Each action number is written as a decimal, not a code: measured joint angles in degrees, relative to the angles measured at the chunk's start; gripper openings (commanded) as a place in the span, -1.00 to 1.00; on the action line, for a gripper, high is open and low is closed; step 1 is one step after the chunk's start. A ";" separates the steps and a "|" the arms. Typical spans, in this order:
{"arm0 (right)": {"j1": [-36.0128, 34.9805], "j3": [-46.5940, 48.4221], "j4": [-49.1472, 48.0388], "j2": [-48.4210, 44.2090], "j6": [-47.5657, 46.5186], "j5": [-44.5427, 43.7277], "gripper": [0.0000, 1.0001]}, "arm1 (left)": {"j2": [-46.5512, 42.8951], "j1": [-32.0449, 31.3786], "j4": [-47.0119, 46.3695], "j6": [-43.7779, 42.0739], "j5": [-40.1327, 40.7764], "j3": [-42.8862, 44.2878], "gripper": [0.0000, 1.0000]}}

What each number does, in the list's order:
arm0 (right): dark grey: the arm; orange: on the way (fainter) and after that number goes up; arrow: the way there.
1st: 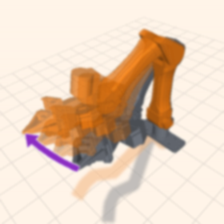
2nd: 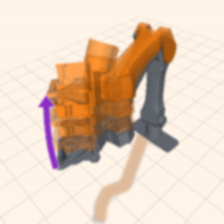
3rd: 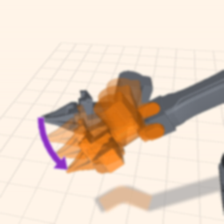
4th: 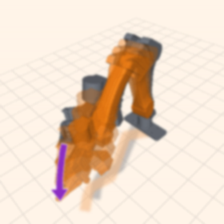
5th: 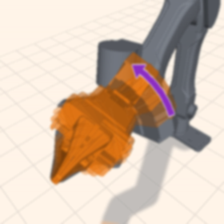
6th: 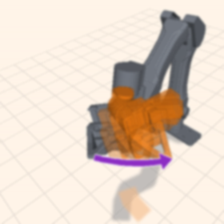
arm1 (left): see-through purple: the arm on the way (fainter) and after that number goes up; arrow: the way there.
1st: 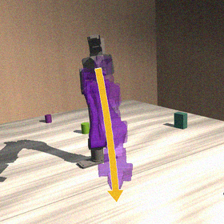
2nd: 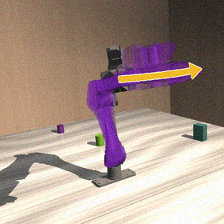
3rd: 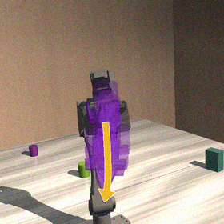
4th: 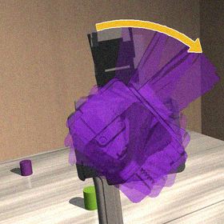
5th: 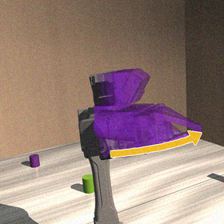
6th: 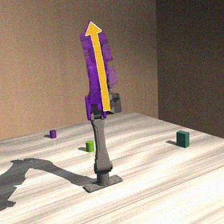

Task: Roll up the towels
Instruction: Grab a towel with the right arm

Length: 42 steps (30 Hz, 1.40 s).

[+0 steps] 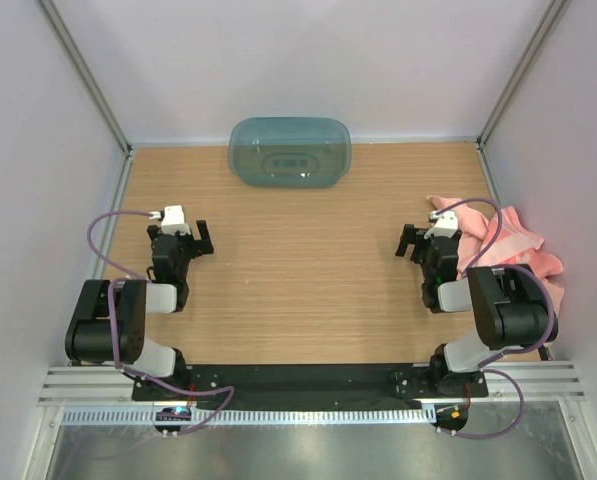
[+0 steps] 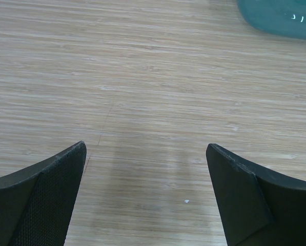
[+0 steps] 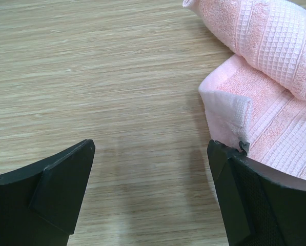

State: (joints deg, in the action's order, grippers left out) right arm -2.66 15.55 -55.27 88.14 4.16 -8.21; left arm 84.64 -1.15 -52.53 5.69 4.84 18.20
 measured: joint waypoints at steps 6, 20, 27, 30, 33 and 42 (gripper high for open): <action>-0.02 0.00 0.00 0.00 0.00 -0.02 1.00 | 0.00 0.00 0.00 -0.02 0.00 0.00 1.00; -5.51 4.98 20.72 -27.89 2.93 -5.20 1.00 | -19.23 -0.02 23.91 4.13 3.67 5.88 1.00; -7.80 23.78 43.04 -36.92 9.97 -7.08 1.00 | -38.23 0.04 47.52 25.64 6.49 22.38 1.00; -6.12 31.01 52.33 -36.02 14.47 -7.19 0.99 | -40.65 0.83 54.80 32.04 1.62 24.17 1.00; -4.70 41.03 63.93 -29.68 17.29 -10.27 1.00 | -34.99 0.79 67.63 32.96 -5.22 32.48 0.99; 8.63 55.65 88.80 -6.14 22.67 -7.30 0.90 | -39.43 0.76 96.35 25.94 -7.26 38.58 1.00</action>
State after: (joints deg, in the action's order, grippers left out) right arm 5.98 71.20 33.54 82.00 26.83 -15.51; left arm 45.21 -0.38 43.81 31.64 -2.42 56.77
